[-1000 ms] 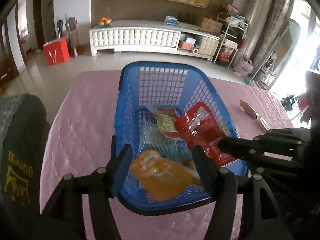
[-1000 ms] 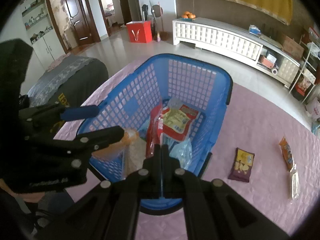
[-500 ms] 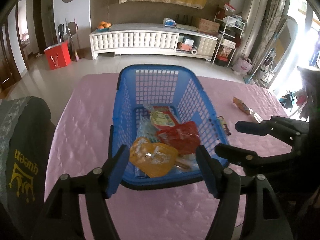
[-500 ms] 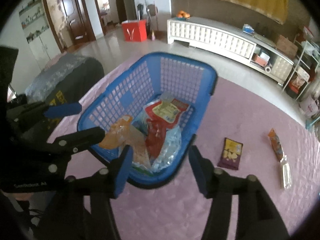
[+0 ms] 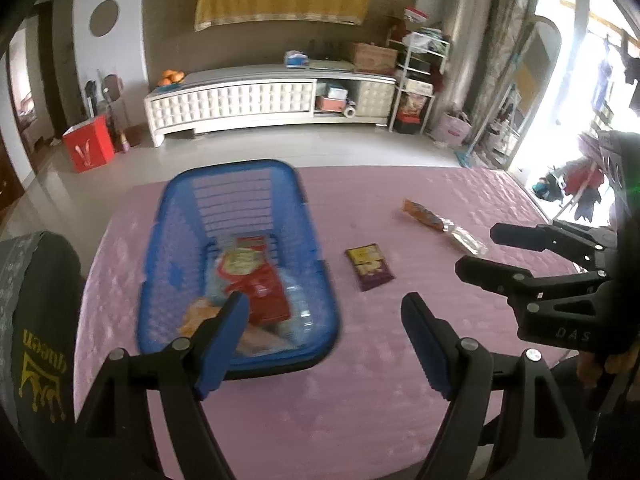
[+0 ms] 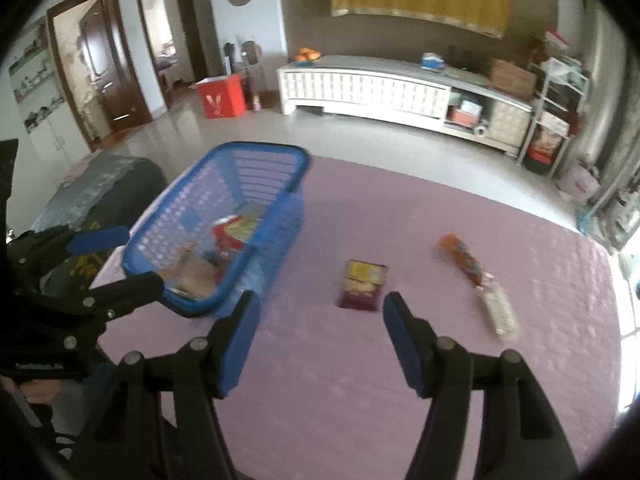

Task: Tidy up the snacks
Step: 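Withdraw both grippers from the basket toward the remaining snacks, then grasp the yellow-purple chip bag with the left gripper while the right gripper grasps the clear cracker pack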

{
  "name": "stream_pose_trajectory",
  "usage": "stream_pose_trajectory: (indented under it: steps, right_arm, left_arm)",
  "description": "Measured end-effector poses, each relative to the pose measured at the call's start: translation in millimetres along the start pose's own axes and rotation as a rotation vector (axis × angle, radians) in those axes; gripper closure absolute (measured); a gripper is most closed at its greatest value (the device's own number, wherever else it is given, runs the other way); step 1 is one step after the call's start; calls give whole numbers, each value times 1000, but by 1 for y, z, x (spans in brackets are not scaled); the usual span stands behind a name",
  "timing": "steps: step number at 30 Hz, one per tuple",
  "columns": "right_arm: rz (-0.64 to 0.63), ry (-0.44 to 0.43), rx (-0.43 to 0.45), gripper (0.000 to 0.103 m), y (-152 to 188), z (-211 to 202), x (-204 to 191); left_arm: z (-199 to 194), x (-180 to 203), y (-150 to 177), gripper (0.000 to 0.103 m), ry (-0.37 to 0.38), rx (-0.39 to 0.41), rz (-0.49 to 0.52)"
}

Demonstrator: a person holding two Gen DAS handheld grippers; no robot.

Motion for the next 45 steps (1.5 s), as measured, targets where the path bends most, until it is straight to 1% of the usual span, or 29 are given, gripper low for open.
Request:
stream_pose_trajectory:
  steps: [3,9,11,14,21,23,26,28,32,37,41,45]
  right_arm:
    - [2,31,2,34,11,-8,20]
    - [40,56,7,33,28,-17,58]
    - [54,67,9,30,33,-19,71]
    - [88,88,12,22,41,-17,93]
    - [142,102,-12,19,60,5,129]
    - [155,103,-20,18,66,14,137]
    - [165,108,-39,17,73,31,149]
    - [167,111,-51,17,77,42,156]
    - [175,102,-78,17,81,64,169]
    - [165,108,-96,15,81,86,181]
    - [154,110,-91,15,77,102,187]
    - [141,136,-48,15,73,108,191]
  left_arm:
    - [8,26,0,26,16,-4,29]
    - [29,68,1,26,39,-26,64]
    - [37,79,3,26,41,-37,73]
    - [50,91,4,26,44,-51,80]
    - [89,109,8,24,41,-84,81]
    - [101,111,8,22,37,-95,76]
    - [125,108,4,22,11,-111,56]
    - [139,105,3,22,7,-124,36]
    - [167,94,1,22,-17,-140,5]
    - [200,79,4,22,-37,-184,-21]
    - [219,69,3,22,-39,-209,-48]
    - [238,61,5,22,-40,-241,-50]
Point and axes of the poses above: each gripper's, at about its wrist camera, not at the fingertips, and z roughly the way its jaws point, x to its right, y to its underside, the point moved 9 cm from there along z, roughly the way its jaws point, and after that the axes turned 10 degrees about -z, right-handed, at the moved point
